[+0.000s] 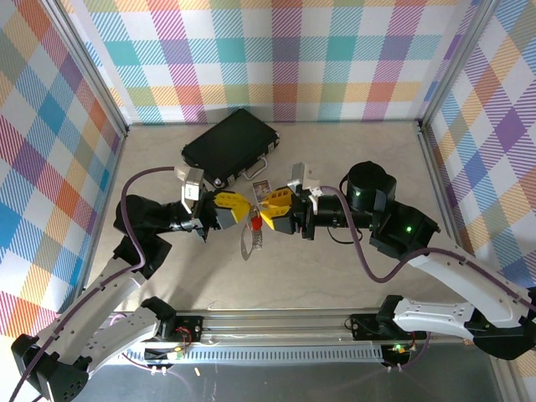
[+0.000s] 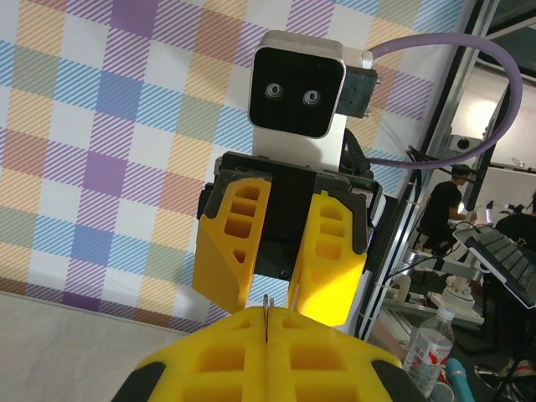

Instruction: Put the keys on the keyring

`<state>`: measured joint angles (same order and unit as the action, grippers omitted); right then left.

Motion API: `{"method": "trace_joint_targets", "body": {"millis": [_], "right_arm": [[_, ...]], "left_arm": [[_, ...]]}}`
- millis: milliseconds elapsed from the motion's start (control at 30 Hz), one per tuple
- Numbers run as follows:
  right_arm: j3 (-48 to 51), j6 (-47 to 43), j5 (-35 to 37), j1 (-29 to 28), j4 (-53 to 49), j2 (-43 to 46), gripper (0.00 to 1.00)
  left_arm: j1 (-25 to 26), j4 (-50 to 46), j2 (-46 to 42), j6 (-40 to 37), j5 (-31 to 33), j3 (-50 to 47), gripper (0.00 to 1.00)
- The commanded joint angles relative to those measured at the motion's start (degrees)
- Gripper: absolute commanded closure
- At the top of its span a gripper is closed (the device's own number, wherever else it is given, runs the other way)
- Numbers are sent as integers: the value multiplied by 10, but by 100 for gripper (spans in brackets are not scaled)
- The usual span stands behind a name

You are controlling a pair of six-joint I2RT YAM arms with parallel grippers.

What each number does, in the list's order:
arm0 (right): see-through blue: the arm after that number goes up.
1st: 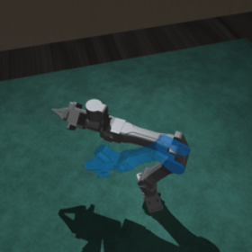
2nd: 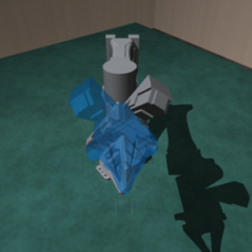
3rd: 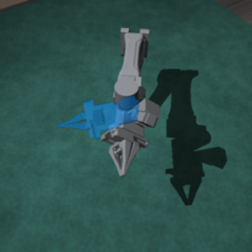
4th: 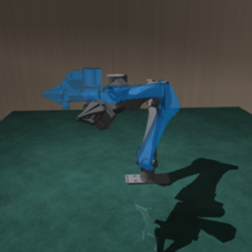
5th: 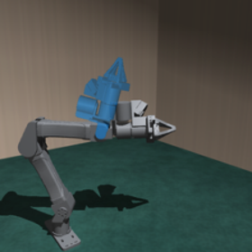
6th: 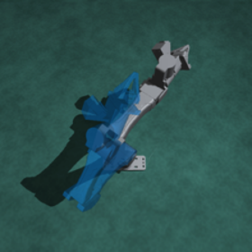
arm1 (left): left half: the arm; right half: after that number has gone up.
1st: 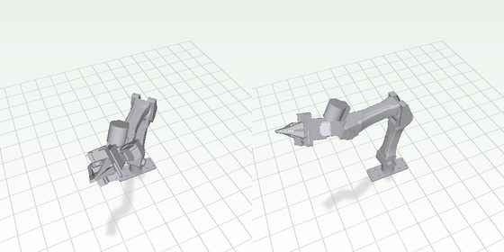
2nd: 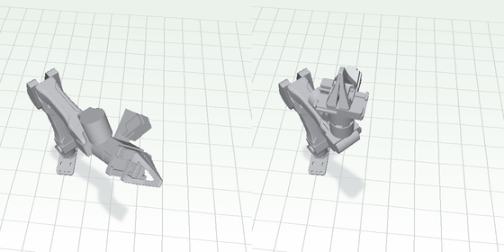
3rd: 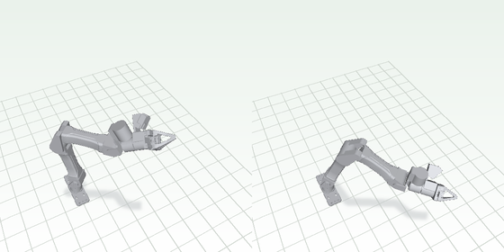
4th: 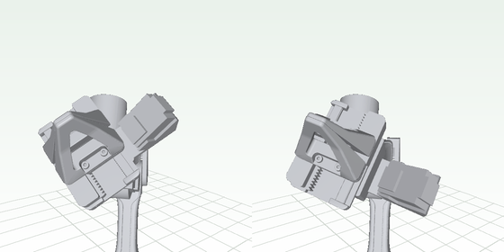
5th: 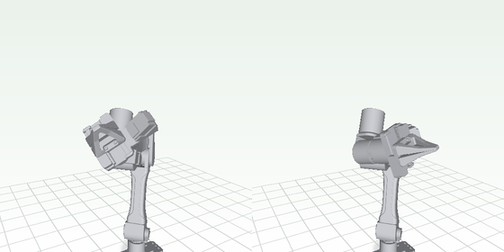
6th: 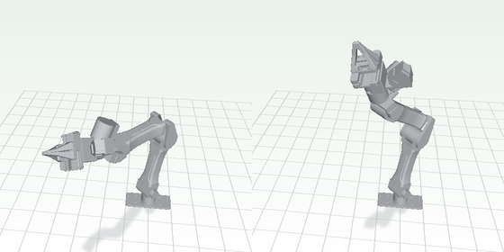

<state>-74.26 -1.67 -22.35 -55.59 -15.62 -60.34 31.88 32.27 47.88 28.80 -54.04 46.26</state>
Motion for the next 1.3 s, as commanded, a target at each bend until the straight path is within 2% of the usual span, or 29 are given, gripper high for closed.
{"method": "trace_joint_targets", "body": {"millis": [0,733,1000,1267], "right_arm": [[-11,19,-32,1,36,-2,74],[-17,29,-45,0,37,-30,78],[-21,17,-43,0,-9,0,68],[-42,13,-29,1,-26,-4,71]], "left_arm": [[6,25,-10,3,-11,3,100],[14,-1,-21,-7,-18,3,100],[14,-32,-30,-23,-18,9,100],[16,-36,-31,-24,-19,11,100]]}}
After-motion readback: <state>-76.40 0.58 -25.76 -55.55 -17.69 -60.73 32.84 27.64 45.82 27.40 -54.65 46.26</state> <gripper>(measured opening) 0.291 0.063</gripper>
